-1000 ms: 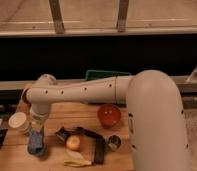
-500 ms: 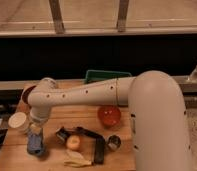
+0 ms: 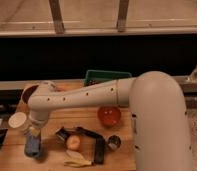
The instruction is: Place sponge in plastic cup
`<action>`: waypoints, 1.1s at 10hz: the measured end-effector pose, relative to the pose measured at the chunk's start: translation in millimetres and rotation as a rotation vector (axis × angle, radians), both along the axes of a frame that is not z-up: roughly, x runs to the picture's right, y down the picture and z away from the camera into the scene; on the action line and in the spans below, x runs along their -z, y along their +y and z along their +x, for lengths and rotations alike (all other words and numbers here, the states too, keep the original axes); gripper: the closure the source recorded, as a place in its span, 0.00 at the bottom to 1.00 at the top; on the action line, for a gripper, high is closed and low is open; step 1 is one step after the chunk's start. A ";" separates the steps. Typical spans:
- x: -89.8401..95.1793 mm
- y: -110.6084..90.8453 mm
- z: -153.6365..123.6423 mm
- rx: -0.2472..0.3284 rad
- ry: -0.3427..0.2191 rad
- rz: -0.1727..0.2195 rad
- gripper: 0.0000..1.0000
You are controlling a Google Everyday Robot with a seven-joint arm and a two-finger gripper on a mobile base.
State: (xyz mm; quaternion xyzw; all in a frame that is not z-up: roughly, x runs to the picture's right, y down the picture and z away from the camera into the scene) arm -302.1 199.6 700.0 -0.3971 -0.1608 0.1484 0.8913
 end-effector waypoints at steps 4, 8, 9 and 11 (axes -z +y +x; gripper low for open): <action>5.1 -0.6 0.2 -0.002 -0.015 -0.002 0.63; 6.3 -3.0 0.5 -0.005 -0.022 -0.004 0.25; 5.9 -3.5 0.7 -0.005 -0.024 -0.006 0.20; 5.5 -4.1 0.7 -0.005 -0.028 -0.007 0.20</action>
